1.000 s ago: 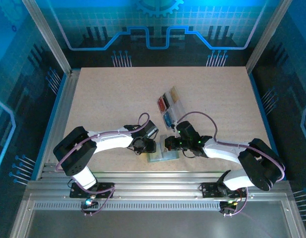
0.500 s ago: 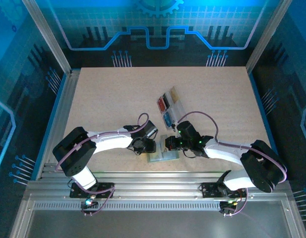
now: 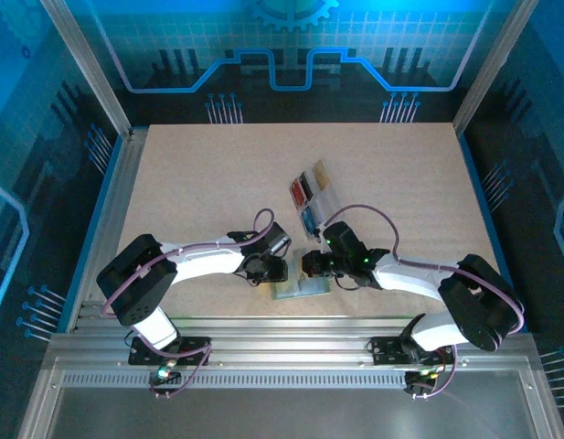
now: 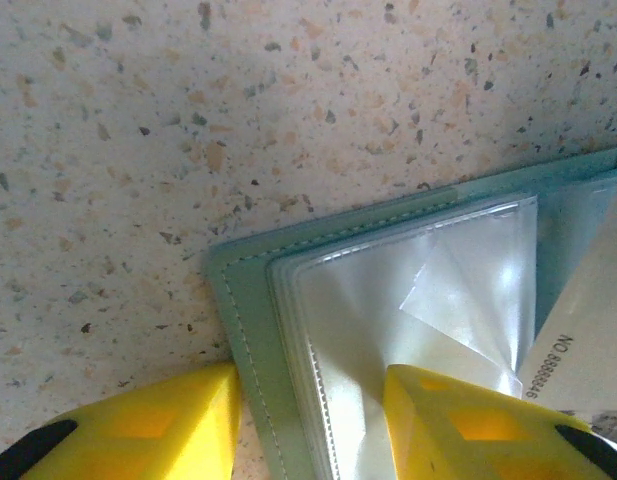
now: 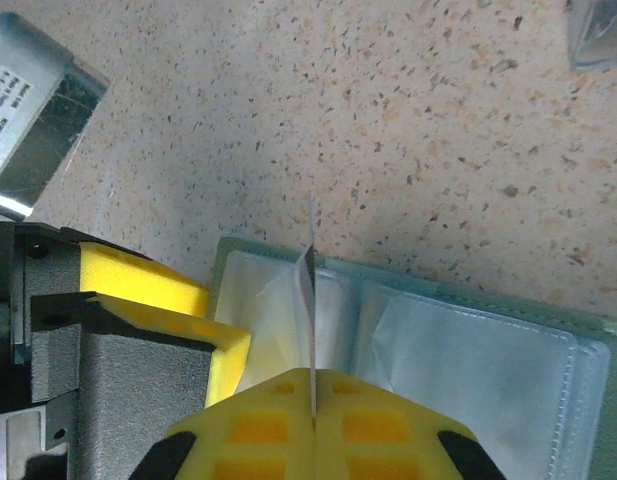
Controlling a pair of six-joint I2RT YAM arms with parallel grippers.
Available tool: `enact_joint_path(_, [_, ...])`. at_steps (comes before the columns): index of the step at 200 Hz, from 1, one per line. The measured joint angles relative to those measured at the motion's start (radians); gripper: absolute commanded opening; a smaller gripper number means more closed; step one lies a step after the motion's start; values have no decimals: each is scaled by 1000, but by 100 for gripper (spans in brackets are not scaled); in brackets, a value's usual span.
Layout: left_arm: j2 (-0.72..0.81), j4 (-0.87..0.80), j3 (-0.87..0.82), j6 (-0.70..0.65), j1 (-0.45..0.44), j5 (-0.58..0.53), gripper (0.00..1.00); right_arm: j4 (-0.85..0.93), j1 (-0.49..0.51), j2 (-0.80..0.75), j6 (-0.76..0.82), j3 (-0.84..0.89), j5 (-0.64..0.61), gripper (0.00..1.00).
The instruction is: Put the credit cards into the card holder
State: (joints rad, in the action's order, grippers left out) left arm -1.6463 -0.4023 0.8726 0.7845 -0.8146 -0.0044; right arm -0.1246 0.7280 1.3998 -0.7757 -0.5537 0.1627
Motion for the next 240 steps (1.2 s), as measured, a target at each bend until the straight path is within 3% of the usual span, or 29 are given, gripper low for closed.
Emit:
enact_joint_path(97, [3, 8, -6, 3, 0, -3, 42, -32, -1, 44, -37, -4, 11, 0])
enact_joint_path(240, [26, 47, -41, 3, 0, -7, 42, -132, -86, 102, -164, 31, 161, 0])
